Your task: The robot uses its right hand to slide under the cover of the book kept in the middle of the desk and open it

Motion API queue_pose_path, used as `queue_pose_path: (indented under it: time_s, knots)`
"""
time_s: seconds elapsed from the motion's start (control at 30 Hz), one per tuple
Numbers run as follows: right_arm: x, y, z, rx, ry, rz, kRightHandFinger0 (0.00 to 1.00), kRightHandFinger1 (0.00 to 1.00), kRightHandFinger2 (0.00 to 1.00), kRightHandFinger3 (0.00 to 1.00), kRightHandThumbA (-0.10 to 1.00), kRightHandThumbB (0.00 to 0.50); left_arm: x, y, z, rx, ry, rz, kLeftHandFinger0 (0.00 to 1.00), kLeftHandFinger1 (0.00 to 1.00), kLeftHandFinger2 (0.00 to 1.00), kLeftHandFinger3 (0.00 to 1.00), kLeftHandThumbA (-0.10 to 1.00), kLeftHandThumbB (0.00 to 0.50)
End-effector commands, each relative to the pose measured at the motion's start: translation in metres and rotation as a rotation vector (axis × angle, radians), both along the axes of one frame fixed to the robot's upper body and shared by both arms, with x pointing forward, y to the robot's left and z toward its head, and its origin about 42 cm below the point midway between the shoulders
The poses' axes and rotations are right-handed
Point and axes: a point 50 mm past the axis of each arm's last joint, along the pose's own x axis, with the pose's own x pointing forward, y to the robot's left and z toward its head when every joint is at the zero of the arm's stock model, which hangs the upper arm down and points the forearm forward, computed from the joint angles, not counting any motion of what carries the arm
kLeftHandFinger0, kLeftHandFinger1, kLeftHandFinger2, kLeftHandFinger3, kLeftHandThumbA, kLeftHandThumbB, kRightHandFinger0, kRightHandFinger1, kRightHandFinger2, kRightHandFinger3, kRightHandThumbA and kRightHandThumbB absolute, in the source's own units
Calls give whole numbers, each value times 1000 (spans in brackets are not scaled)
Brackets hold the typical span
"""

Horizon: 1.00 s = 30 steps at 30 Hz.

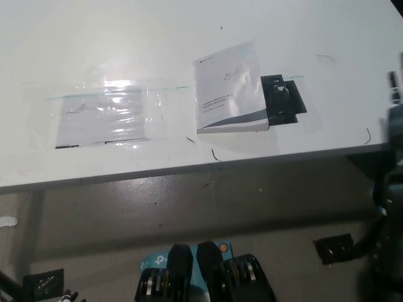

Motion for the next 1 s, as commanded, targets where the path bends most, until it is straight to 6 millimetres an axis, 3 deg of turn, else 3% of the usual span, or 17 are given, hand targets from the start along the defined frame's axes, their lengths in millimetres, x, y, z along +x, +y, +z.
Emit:
queue_pose_path:
  time_s: [0.0, 0.3, 0.47, 0.7, 0.97]
  knots:
    - [23, 15, 16, -43, -16, 57, 971, 981, 1000, 1000, 1000, 67, 5, 7, 8, 8, -42, 1, 779, 770, 816, 894, 882, 174]
    - [53, 47, -4, -39, 56, 158, 1000, 1000, 1000, 1000, 1000, 63, 6, 6, 8, -2, -44, -1, 785, 775, 832, 904, 875, 174]
    - [58, 64, -12, -35, 96, 183, 1000, 1000, 1000, 1000, 1000, 105, 5, 6, 9, 8, -37, 2, 783, 768, 824, 891, 869, 188]
    - [63, 95, -12, -41, 102, 237, 1000, 1000, 1000, 1000, 1000, 103, 7, 7, 9, 1, -37, 7, 762, 748, 794, 861, 861, 185]
    - [64, 114, -22, -30, 135, 266, 1000, 1000, 1000, 1000, 1000, 100, 6, 6, 8, 16, -35, -7, 747, 743, 793, 858, 884, 195]
